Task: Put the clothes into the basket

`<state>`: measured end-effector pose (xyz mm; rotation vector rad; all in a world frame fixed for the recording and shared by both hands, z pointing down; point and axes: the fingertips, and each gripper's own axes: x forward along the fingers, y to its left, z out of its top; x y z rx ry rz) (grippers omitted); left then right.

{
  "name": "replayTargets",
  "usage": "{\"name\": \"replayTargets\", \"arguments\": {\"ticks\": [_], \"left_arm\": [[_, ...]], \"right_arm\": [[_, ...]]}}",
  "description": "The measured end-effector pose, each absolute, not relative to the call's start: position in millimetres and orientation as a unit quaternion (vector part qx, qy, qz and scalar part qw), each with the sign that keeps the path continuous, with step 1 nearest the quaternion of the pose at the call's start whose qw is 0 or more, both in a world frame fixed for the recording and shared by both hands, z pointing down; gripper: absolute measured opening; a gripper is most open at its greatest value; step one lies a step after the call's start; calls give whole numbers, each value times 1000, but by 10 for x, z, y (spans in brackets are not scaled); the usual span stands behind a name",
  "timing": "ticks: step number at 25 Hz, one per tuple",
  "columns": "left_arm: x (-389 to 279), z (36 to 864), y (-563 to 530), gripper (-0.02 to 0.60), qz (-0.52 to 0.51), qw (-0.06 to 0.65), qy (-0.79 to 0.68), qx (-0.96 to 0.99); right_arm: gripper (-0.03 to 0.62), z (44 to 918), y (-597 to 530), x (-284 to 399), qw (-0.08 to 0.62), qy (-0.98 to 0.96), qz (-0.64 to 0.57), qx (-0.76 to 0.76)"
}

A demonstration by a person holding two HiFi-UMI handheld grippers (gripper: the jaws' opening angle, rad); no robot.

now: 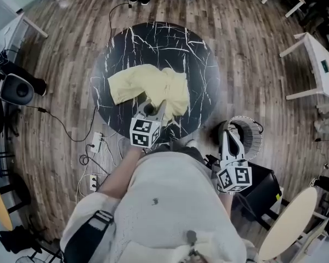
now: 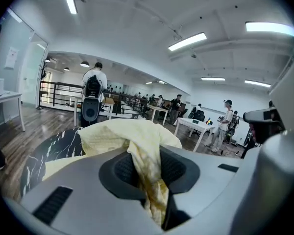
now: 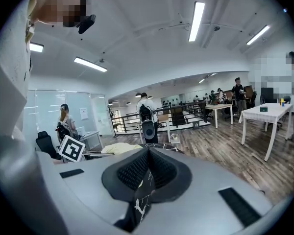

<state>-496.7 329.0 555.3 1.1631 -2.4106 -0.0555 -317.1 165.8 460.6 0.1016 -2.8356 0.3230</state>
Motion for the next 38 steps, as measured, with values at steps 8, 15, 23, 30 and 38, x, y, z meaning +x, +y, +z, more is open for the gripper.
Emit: {"name": "replayTargets", "arguments": {"ticks": [8, 15, 23, 30, 38], "left_arm": [[-4794, 5018, 3179, 97, -47, 186, -864, 465], [-4731, 4541, 3046, 97, -64, 145, -856, 493], [-4698, 4244, 2888, 97, -55, 111, -845, 520], [-4626, 4200, 2676, 97, -42, 109, -831, 544], [-4509, 4160, 2293, 97, -33, 105, -815, 569]], "right_arm": [[9, 4484, 1548, -3060, 127, -985, 107, 53], [9, 4331, 1462, -2978, 112, -985, 102, 77], [9, 4304, 1385, -2823, 110, -983, 103, 104], [9, 4283, 1166, -2684, 102, -979, 105, 141], [9, 4249, 913, -2400, 96, -973, 109, 180]]}}
